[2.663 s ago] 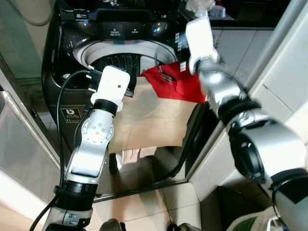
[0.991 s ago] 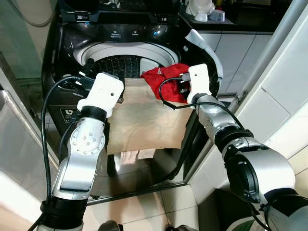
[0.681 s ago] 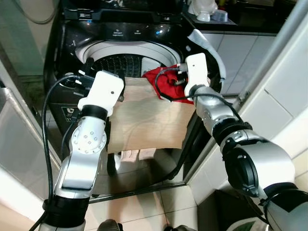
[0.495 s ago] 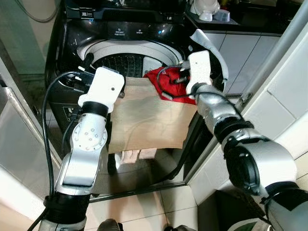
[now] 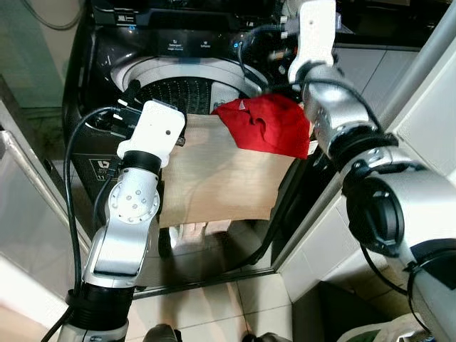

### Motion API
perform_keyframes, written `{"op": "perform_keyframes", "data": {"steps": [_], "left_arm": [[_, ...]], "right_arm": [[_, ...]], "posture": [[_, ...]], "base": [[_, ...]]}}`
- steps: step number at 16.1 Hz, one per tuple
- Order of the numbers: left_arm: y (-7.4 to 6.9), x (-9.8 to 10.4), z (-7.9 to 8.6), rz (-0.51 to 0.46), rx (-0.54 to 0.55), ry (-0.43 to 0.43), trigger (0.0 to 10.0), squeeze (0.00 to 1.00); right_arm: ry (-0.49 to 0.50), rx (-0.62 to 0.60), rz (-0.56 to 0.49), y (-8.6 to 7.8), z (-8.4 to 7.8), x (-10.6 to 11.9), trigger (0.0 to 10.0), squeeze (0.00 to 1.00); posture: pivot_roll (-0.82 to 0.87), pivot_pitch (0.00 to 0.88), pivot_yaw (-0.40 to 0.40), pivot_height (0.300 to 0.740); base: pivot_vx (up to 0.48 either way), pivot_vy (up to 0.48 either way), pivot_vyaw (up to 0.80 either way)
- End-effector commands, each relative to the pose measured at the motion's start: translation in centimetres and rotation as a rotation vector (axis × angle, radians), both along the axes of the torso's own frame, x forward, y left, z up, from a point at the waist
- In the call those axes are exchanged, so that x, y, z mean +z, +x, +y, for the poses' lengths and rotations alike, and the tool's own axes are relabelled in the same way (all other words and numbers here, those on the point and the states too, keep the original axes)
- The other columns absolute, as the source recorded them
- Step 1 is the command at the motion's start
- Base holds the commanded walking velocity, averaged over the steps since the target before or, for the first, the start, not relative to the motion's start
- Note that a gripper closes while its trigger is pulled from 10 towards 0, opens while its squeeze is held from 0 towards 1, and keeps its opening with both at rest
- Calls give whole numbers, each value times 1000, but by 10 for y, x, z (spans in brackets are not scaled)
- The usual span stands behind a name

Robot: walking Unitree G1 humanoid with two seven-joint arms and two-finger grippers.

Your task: Clothes washing

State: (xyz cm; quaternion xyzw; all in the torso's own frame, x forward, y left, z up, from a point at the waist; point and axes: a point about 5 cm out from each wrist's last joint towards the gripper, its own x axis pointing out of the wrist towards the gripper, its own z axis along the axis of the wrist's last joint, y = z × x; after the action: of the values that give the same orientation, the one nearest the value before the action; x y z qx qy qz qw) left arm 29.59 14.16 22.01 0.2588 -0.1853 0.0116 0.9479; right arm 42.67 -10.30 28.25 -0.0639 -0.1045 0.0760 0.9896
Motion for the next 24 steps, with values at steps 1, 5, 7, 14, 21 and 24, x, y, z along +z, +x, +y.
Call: {"op": "perform_keyframes", "data": {"steps": [1, 5, 7, 14, 21, 24], "left_arm": [[-1, 2, 1, -11, 11, -6, 10000, 0], [4, -5, -3, 54, -23, -61, 10000, 0], [5, -4, -5, 48, -44, -69, 10000, 0], [4, -20, -5, 119, -62, -243, 10000, 0], [11, -37, 23, 155, 168, -342, 10000, 0], [10, -32, 24, 130, 188, -283, 10000, 0]], "right_arm": [[9, -12, -2, 1, -5, 2, 10000, 1000], [20, -20, -21, -6, -14, -32, 10000, 1000], [79, -63, -120, -15, -33, -44, 10000, 1000], [126, -27, -56, -101, -60, -153, 10000, 1000], [23, 156, -20, -104, -23, -151, 10000, 0], [11, 188, 2, -97, -12, -149, 10000, 0]], "posture": [[178, 0, -136, 740], [141, 0, -124, 740], [106, 0, -111, 740], [12, 0, -43, 740], [26, 0, -50, 740], [49, 0, -66, 740]], "base": [[0, 0, 0], [0, 0, 0], [0, 0, 0], [0, -175, 0], [69, -356, 101], [0, 0, 679]]}}
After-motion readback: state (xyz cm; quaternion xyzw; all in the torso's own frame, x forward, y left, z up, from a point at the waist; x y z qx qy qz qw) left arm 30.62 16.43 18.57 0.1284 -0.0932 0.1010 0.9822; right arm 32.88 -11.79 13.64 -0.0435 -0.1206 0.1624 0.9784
